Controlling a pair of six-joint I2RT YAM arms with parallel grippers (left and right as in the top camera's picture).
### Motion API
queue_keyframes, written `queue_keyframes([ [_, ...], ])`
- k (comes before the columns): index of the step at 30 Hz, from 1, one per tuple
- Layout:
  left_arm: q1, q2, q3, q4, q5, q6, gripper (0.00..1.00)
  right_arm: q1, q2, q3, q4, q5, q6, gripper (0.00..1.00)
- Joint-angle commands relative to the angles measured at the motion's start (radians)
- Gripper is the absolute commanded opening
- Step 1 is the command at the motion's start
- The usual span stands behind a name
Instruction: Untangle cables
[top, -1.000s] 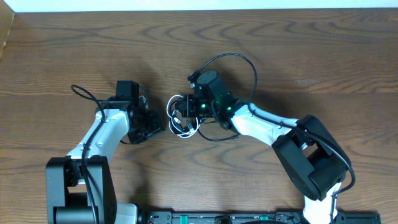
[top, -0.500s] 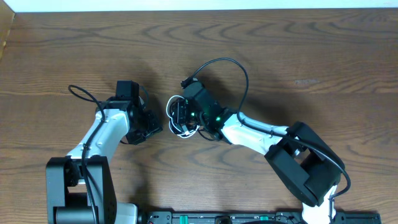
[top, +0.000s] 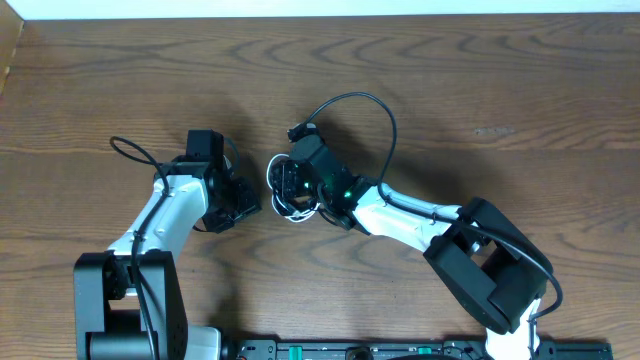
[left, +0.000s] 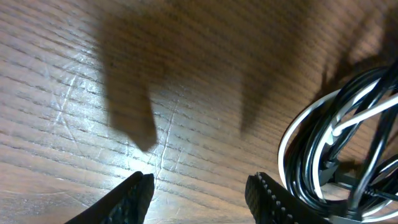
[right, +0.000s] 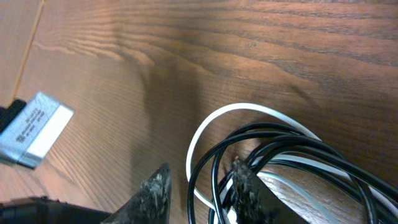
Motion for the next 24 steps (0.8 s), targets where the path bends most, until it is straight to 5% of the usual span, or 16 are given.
queue_keyframes([
  [1, 0.003, 0.009, -0.001, -0.006, -0.013, -0.010, 0.54, 0.005, -0.019, 0.004, 0.001, 0.019, -0.008, 0.36],
  [24, 0.003, 0.009, -0.001, -0.010, -0.054, -0.048, 0.58, 0.037, 0.113, 0.004, 0.128, 0.037, 0.011, 0.38],
])
